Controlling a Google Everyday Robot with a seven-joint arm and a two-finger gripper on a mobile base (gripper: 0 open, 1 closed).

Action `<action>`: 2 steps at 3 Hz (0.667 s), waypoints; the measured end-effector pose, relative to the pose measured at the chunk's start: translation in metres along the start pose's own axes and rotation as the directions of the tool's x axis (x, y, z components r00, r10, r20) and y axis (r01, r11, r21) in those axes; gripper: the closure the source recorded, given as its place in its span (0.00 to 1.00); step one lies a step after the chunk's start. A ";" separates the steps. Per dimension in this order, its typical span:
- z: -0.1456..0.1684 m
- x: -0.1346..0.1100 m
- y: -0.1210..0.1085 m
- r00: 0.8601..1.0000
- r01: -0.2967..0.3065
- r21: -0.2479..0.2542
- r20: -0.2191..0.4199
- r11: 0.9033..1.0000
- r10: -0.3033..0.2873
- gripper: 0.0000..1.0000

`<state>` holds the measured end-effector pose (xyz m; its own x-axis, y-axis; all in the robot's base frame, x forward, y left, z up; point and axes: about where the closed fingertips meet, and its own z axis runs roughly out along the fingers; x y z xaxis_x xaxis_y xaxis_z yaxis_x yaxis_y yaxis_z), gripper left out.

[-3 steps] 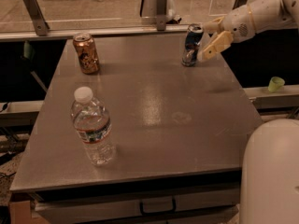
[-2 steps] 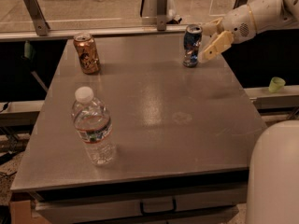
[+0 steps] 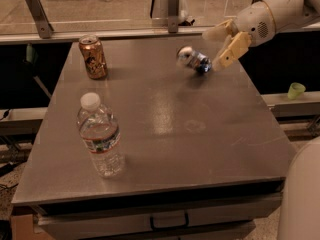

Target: Knock redbull can over

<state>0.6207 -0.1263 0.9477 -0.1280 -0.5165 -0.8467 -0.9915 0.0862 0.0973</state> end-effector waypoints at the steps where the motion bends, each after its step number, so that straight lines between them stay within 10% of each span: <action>1: 0.007 -0.016 0.023 0.999 0.044 -0.058 0.000 0.997 -0.044 0.00; 2: 0.000 -0.019 0.026 0.997 0.068 -0.003 -0.036 0.998 -0.068 0.00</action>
Offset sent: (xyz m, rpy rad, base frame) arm -0.0370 -0.0066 0.0199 -0.1452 -0.1171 -0.0170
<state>0.5972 -0.1140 0.9662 -0.0610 -0.5512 -0.8321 -0.9980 0.0481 0.0413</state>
